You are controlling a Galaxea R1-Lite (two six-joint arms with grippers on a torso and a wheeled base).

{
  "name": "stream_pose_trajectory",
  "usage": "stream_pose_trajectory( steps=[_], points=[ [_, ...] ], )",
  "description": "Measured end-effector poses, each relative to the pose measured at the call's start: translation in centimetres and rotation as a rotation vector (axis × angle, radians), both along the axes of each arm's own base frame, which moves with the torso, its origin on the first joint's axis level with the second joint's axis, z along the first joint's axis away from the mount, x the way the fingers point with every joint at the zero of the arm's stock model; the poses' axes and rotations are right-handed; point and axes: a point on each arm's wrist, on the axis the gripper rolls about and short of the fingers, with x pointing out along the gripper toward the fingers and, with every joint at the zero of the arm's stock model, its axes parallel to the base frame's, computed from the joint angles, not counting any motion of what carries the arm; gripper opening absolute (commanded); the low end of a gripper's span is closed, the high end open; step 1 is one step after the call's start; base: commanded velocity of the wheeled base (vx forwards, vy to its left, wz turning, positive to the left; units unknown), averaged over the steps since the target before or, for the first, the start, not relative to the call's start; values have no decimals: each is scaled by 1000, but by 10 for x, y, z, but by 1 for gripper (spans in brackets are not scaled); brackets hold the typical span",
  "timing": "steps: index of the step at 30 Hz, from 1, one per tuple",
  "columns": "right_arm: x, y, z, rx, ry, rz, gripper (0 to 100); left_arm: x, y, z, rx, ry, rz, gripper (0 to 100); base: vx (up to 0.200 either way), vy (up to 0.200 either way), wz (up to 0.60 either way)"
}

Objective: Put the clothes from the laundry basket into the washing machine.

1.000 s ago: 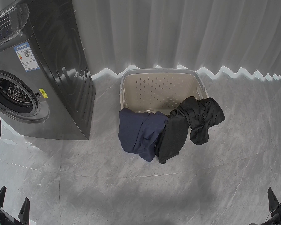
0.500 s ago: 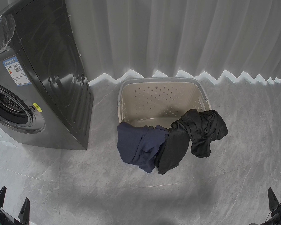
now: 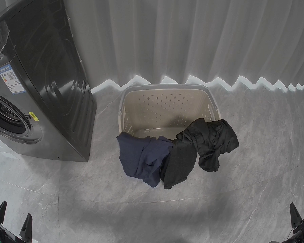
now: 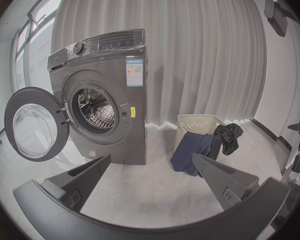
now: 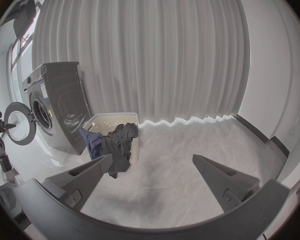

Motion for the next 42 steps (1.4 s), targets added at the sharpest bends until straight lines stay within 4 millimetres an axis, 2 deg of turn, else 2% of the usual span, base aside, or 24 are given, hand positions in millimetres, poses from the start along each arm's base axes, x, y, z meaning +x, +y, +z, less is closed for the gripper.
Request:
stream_pose_trajectory(
  steps=[8,17,42],
  points=[
    [0,0,0,0,-1,0,100,0,0,0,0,0,0,100,0,0,0],
    [0,0,0,0,0,0,100,0,0,0,-1,0,0,100,200,0,0],
    [0,0,0,0,0,-4,100,0,0,0,0,0,0,100,0,0,0]
  ],
)
